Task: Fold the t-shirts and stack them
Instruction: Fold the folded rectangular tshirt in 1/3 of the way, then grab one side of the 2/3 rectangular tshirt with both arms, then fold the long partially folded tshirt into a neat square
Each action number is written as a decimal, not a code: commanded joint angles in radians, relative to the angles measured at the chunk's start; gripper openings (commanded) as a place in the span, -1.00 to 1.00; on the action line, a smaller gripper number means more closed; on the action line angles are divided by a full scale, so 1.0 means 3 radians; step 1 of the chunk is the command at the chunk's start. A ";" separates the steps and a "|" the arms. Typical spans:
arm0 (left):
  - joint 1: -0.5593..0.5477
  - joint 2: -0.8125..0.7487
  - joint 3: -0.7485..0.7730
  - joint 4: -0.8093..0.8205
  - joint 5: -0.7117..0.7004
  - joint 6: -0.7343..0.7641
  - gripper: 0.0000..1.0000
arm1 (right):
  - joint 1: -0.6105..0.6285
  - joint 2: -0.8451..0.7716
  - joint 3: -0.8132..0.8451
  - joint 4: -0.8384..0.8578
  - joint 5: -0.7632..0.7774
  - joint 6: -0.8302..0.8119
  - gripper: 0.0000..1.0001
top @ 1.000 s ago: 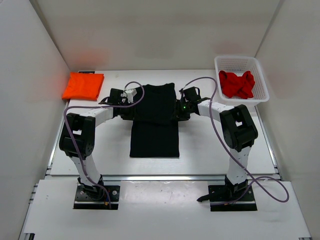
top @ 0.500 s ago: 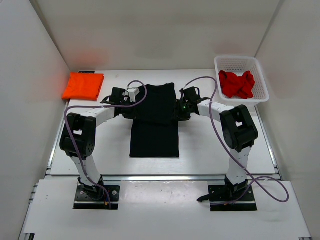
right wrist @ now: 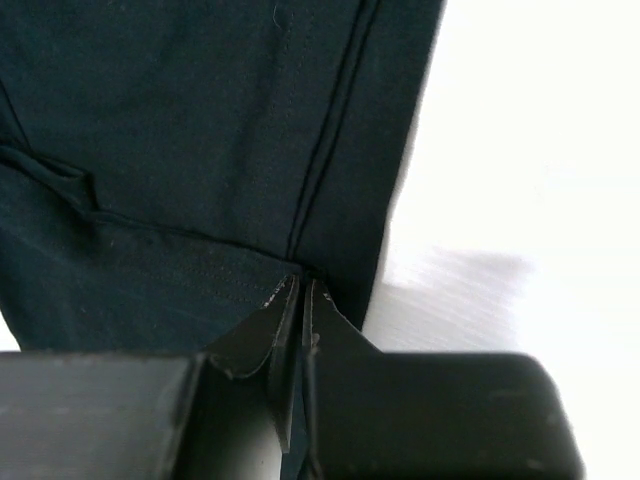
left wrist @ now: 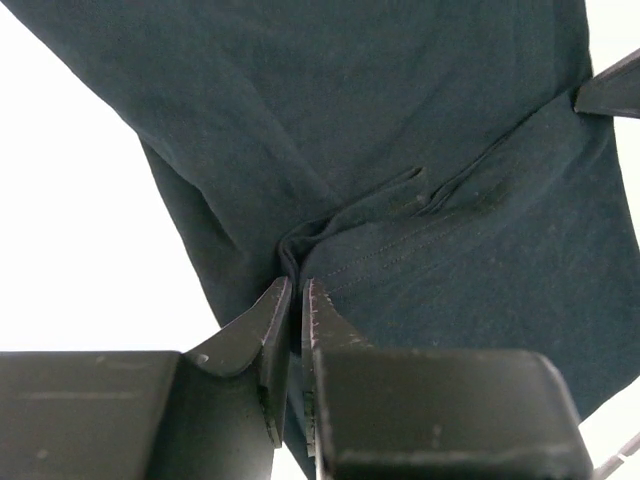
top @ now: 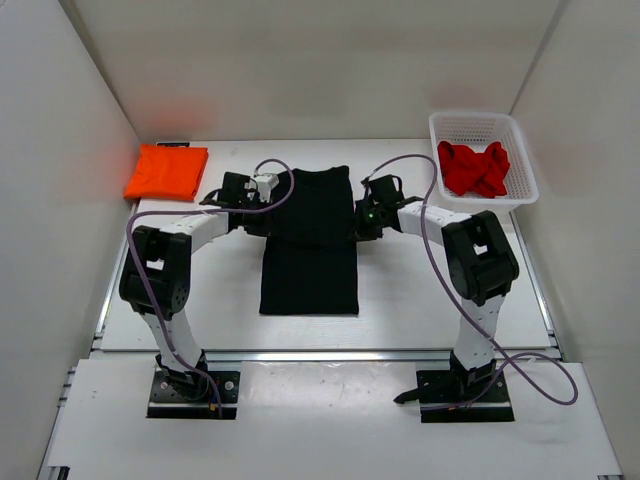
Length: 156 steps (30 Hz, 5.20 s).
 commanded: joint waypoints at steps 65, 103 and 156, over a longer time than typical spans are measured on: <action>0.0016 -0.1206 -0.1662 -0.0679 0.0422 -0.0758 -0.73 | 0.0572 -0.1716 -0.2226 0.0540 -0.0415 0.1360 -0.92; 0.0516 -0.2434 0.0092 -0.3108 0.1378 -0.0605 -1.00 | 0.0797 -0.2453 -0.0007 -0.1848 -0.0384 0.0650 -0.99; 0.0731 0.0098 0.0884 -0.0884 -0.0012 -0.0733 0.97 | -0.0349 0.1608 0.3572 -0.1945 -0.0641 0.0056 -0.28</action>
